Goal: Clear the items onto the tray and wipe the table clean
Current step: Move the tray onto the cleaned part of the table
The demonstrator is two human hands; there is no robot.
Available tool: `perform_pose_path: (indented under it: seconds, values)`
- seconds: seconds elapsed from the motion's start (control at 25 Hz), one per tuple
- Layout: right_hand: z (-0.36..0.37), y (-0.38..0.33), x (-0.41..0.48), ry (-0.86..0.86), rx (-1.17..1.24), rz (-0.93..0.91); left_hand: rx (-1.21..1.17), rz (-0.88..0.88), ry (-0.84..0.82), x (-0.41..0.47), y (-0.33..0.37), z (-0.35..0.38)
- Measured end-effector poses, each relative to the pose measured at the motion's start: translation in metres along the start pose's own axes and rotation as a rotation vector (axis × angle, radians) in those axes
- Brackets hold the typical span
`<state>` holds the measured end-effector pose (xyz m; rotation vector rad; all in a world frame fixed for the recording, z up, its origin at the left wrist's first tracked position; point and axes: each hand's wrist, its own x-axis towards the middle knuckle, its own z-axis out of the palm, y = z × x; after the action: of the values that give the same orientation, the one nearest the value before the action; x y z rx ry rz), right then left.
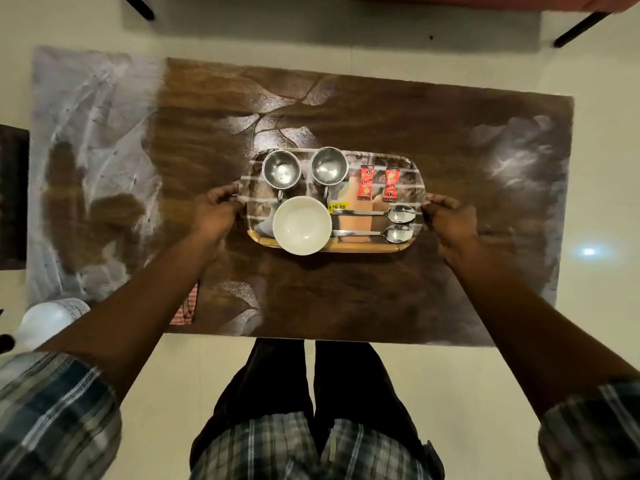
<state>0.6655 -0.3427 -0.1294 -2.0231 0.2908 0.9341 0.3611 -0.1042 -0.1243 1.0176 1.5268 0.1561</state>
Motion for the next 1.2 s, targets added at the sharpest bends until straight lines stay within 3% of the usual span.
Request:
perform_pose_path:
  seconds: [0.76,1.2]
  values:
    - [0.029,0.04,0.045,0.088,-0.024,0.076,0.014,-0.081,0.018,0.053,-0.035,0.021]
    - [0.029,0.045,0.039,0.104,-0.046,0.053,0.106,-0.008,0.035,0.054,-0.04,0.017]
